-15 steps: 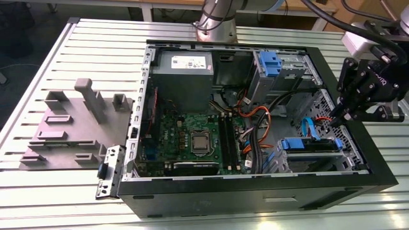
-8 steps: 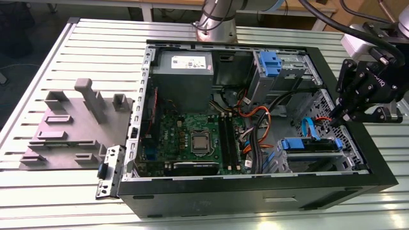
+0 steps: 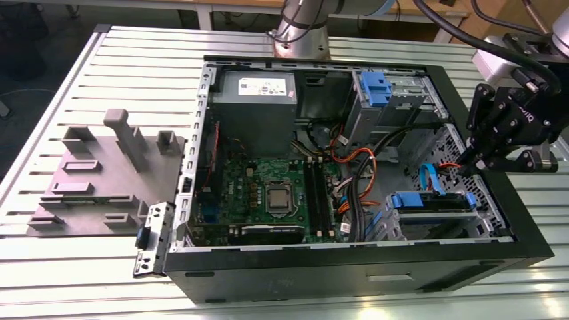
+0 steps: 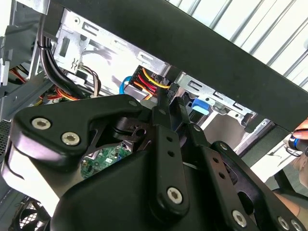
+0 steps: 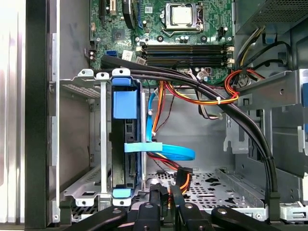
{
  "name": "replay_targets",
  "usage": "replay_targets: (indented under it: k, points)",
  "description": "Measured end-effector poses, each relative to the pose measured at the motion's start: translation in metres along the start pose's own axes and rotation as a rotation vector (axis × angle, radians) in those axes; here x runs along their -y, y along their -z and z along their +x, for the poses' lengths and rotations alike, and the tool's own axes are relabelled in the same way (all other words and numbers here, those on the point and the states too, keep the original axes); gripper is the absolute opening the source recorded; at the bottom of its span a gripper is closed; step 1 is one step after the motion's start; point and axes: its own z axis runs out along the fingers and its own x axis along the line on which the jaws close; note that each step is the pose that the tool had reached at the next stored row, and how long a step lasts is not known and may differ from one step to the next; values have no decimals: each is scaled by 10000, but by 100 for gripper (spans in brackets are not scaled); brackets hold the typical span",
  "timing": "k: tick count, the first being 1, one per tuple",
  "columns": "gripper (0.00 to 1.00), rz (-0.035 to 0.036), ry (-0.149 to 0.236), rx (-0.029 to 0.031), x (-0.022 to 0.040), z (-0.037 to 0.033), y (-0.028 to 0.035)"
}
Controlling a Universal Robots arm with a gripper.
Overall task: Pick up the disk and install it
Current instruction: 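Insert the second disk wire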
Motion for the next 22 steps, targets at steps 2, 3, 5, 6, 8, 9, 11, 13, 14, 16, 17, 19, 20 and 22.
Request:
replay_targets:
  k: [2, 3, 5, 6, 8, 9, 11, 13, 14, 16, 17, 19, 20, 22]
  points:
    - [24, 0, -1, 1, 0, 0, -1]
    - [24, 0, 0, 0, 0, 0, -1]
    - [22, -2, -1, -4, 0, 0, 0]
    - [16, -1, -1, -2, 0, 0, 0]
    - [16, 0, -1, -2, 0, 0, -1]
    - [16, 0, -1, -3, 0, 0, -1]
    - [16, 0, 0, -4, 0, 0, -1]
    - [16, 2, 0, -3, -2, 0, -1]
    - [16, 9, 1, -2, -10, -1, -2]
    - [16, 38, 1, 1, -41, 1, -4]
    - [16, 55, 1, -3, -58, 1, -3]
    - [16, 93, 0, 0, -96, 2, -5]
    - [16, 113, 0, 0, -113, 4, -5]
    - [16, 147, 0, 1, -147, 13, -6]
